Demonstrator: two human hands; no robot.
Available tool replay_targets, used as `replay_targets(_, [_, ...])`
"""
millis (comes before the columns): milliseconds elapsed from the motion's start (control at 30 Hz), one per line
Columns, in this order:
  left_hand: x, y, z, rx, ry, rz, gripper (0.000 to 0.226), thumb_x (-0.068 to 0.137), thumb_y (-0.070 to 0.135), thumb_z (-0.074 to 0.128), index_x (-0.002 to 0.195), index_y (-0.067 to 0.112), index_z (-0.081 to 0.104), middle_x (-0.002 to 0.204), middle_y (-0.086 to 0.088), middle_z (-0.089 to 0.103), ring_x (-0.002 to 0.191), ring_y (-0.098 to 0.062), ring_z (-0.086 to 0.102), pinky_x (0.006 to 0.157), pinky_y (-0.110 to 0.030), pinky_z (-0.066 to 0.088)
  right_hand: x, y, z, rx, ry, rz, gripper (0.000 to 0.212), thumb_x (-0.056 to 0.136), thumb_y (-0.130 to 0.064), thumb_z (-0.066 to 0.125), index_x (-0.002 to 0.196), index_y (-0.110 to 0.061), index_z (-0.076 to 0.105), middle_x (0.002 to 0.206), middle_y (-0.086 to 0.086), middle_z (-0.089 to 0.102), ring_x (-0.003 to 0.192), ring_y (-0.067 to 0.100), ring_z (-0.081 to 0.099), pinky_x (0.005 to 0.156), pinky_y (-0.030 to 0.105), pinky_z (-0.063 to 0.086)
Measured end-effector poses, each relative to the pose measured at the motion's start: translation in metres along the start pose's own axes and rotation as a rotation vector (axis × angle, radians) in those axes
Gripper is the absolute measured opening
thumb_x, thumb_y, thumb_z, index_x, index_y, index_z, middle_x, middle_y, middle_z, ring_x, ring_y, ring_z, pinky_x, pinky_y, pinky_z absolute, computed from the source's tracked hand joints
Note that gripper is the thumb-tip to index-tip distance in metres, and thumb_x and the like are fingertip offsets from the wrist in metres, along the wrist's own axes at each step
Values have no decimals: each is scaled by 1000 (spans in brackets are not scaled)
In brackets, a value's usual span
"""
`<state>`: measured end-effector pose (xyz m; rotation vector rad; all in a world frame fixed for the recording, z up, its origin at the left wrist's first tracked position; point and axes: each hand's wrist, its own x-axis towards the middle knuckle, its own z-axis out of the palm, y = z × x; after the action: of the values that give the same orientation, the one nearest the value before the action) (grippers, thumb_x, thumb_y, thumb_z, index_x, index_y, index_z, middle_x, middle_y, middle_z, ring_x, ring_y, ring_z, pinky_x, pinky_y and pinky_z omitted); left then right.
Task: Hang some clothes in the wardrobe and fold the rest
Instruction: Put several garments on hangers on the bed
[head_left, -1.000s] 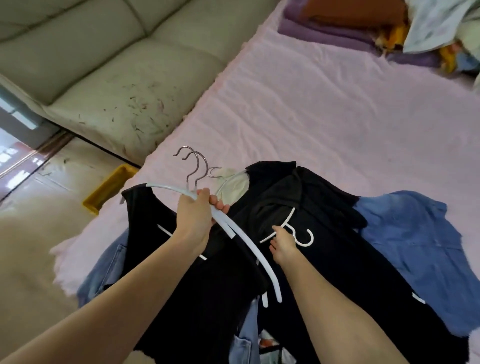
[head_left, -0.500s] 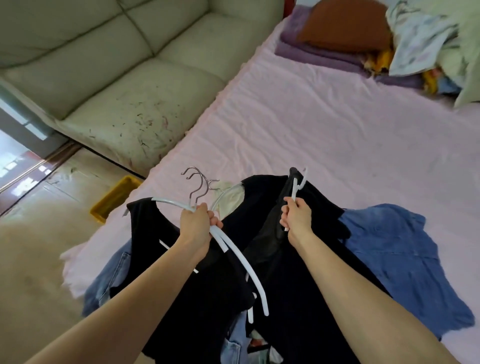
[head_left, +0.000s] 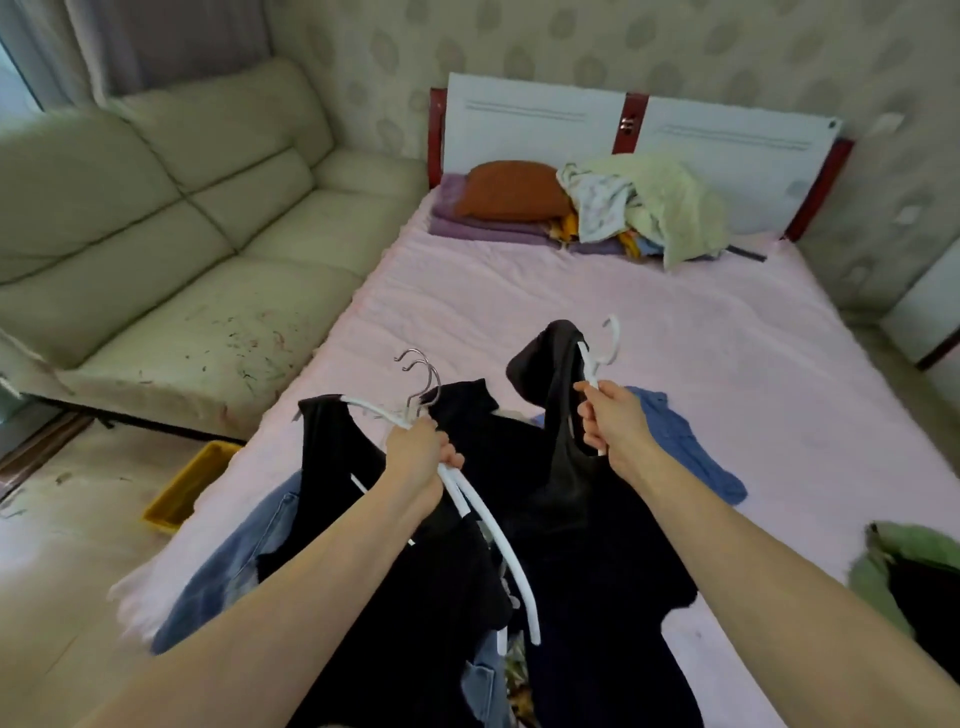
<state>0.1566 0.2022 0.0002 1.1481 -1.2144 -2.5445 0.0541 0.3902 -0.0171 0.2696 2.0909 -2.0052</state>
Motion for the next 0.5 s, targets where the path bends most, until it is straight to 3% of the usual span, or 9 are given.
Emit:
replay_targets(233, [-165,-27,57,218,-409,-6,33,97,0,30,68,15,35,37,7,23,28,-6,19,34,-15,21,-173,-37,-134,-15,216,-104,18,98,-12,43,98,-9,61,59,2,38,40,8,22,35,18,15])
replay_targets(500, [-350,-98,163,424,-935,-175,30,100,6,29,73,12,39,39,7,24,28,-5,21,30,-15,23,-351,-72,-320,63,583,-192,18,101,-13,43,94,-7,59,58,1,38,34,4,25,34,14,15])
